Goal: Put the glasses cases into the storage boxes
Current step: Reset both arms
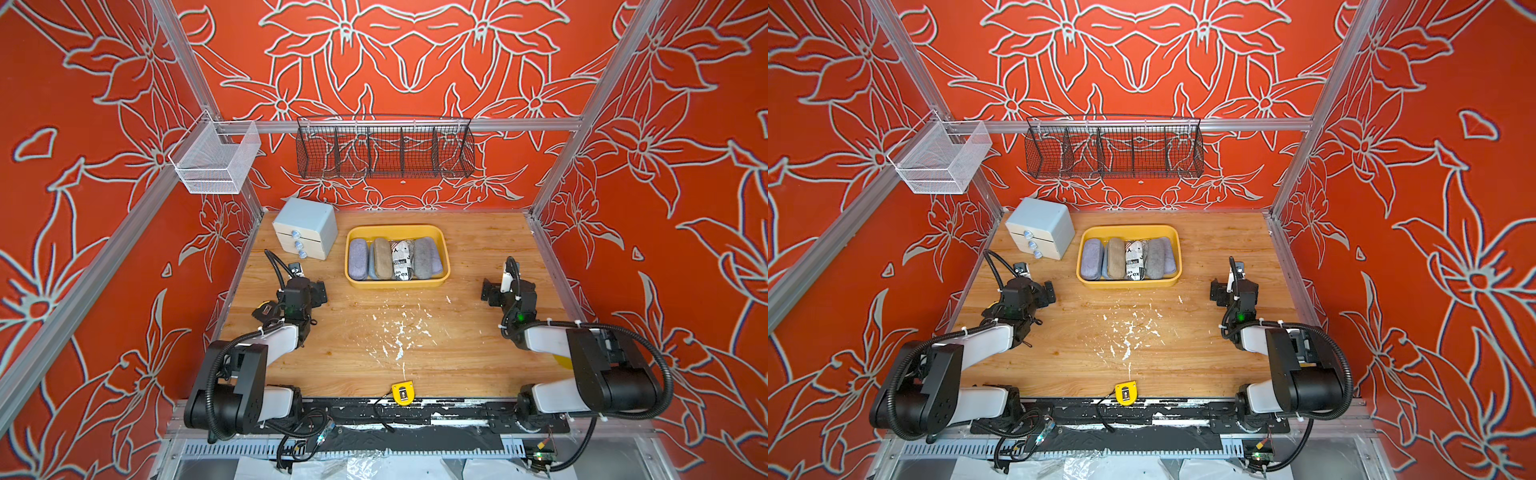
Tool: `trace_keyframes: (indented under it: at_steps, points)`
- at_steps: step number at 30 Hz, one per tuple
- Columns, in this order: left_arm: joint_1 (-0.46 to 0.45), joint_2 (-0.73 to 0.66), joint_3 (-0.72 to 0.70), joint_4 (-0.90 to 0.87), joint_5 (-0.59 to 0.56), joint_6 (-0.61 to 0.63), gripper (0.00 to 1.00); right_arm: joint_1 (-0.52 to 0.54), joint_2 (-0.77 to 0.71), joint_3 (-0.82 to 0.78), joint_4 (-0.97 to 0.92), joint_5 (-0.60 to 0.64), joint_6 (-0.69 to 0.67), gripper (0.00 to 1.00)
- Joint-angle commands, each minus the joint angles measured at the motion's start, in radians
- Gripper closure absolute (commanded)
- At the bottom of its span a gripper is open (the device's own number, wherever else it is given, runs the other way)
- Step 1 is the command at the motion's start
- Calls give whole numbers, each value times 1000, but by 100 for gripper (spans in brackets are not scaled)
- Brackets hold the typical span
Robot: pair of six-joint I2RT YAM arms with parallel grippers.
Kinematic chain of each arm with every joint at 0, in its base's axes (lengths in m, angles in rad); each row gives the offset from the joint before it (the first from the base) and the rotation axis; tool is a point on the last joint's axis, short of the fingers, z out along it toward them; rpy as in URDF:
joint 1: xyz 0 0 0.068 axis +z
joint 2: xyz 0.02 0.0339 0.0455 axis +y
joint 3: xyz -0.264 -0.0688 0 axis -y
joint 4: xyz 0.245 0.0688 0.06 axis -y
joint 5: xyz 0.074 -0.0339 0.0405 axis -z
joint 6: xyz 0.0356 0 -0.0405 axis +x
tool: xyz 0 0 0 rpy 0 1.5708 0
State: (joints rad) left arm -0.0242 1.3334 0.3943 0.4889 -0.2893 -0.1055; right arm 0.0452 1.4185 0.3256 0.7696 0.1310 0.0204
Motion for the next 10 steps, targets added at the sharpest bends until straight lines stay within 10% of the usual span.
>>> trace_keyframes:
  at_steps: [1,10]
  points:
    - [7,5,-6,26,5,4,3,-4,-6,-2,22,-14,-24,3]
    - [9,-1,-10,30,7,6,3,-4,-7,-2,22,-14,-23,3]
